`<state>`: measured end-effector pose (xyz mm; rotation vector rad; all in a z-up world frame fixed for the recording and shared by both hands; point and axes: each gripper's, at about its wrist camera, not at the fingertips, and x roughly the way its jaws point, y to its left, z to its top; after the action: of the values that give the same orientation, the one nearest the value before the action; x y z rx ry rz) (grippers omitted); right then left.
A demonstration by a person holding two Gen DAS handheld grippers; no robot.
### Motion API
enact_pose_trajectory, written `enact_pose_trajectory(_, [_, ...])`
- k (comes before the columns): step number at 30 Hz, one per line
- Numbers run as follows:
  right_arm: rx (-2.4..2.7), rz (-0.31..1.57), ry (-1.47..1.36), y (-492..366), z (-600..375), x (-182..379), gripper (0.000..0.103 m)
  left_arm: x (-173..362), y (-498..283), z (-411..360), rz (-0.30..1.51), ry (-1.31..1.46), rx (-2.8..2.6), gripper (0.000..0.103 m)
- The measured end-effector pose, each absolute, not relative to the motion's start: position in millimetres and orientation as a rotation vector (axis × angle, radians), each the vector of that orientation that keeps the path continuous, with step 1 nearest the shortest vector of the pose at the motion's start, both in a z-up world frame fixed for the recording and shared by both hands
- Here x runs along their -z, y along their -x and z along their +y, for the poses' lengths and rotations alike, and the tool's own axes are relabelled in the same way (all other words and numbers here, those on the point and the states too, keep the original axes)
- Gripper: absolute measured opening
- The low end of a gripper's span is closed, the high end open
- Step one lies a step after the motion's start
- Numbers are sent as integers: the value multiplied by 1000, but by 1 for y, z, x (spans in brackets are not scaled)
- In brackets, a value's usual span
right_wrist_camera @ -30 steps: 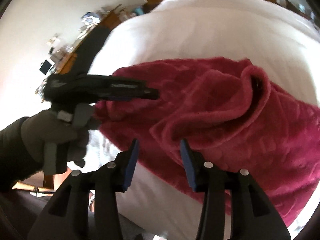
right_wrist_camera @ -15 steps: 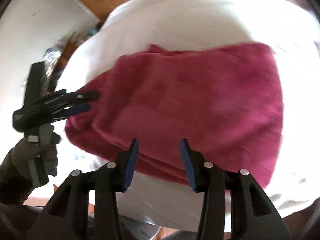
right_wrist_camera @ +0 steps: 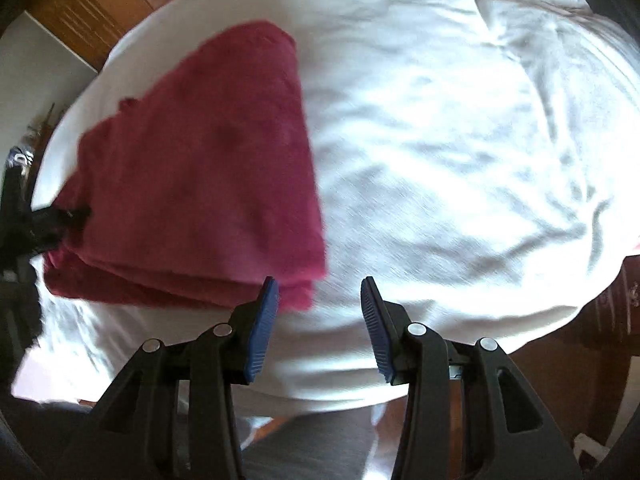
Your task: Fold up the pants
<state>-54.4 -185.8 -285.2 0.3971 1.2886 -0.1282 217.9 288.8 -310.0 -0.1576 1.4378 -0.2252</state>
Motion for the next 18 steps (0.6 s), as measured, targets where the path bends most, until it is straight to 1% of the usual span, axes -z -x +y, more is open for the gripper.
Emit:
enact_pose_trajectory(1, [121,1296,-386,56,-187,287,44,308,-218,288,1435,157,226,24])
enact_pose_trajectory(2, [111,1302,-372,56,-186,290,44,306,-217,286,1432,155,230,21])
enact_pose_trajectory(7, [48,1306,-296,40,-166,304,43,297,-210,277,1428,130,231,19])
enact_pose_trajectory(8, [44,1297,-288,34,-157,305,41,297,-208,275,1430,129,224,19])
enact_pose_trajectory(10, [38,1284,-259,27,-152,303,15,295,-207,271,1430,124,217,19])
enact_pose_trajectory(12, [26,1282,-219,21,-145,299,10,295,-208,270,1435,115,205,19])
enact_pose_trajectory(15, [21,1272,-181,26,-143,290,8,297,-206,267,1437,109,193,19])
enact_pose_trajectory(18, [21,1307,-171,39,-148,297,4,309,-204,263,1460,82,183,20])
